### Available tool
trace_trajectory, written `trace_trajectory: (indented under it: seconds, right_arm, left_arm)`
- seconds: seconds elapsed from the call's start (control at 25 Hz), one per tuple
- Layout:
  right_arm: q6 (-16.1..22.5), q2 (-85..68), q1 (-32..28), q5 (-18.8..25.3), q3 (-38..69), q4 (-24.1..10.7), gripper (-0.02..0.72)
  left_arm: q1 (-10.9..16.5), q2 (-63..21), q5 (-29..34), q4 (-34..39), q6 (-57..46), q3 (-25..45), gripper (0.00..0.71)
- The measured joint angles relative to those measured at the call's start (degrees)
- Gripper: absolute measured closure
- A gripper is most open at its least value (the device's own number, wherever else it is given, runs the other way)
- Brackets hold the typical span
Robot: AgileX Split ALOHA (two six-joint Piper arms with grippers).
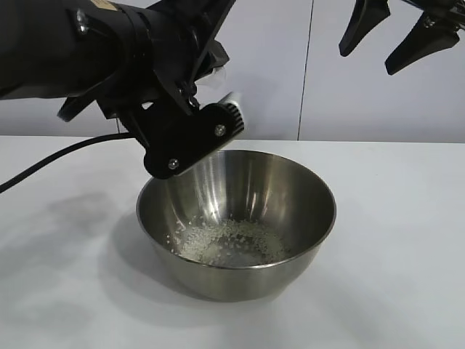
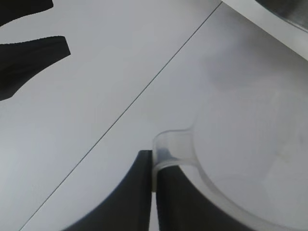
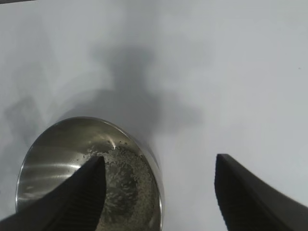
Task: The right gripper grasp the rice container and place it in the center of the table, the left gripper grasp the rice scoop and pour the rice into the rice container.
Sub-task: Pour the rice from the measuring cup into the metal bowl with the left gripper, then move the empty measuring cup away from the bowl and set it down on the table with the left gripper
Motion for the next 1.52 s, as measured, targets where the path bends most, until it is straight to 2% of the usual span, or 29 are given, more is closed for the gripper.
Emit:
trace_trajectory:
  seconds: [0.24, 0.56, 0.76, 0.88, 0.96, 1.32, 1.4, 1.52]
  right_arm:
    - [0.0, 0.0, 0.0, 0.0, 0.0, 0.04, 0.252]
    - [0.0, 0.0, 0.0, 0.0, 0.0, 0.04, 0.252]
    - [0.0, 0.0, 0.0, 0.0, 0.0, 0.04, 0.252]
    - [-0.04, 0.0, 0.0, 0.0, 0.0, 0.04, 0.252]
    - [-0.04, 0.0, 0.0, -0.08, 0.0, 0.04, 0.252]
    - [-0.11, 0.0, 0.0, -0.43, 0.0, 0.1, 0.252]
    - [-0.18, 0.0, 0.0, -0.43, 0.0, 0.11, 0.252]
    - [-0.18, 0.0, 0.0, -0.43, 0.0, 0.2, 0.252]
  left_arm:
    - [0.0, 0.0, 0.05, -0.58, -2.8, 0.0, 0.7]
    - [0.12, 0.0, 1.69, -13.07, -32.83, -5.76, 0.7]
    - [2.94, -0.06, 10.42, -23.02, -43.85, -9.87, 0.7]
    - [6.87, -1.13, 18.29, -28.08, -50.77, -11.07, 0.7]
    - [10.54, -2.63, 24.48, -30.46, -55.84, -11.54, 0.7]
    - [29.99, -6.88, 52.82, -33.12, -85.06, -13.63, 0.7]
    - [34.58, -6.88, 58.2, -36.44, -86.8, -13.69, 0.7]
    - [41.06, -6.88, 66.22, -44.8, -84.02, -13.71, 0.7]
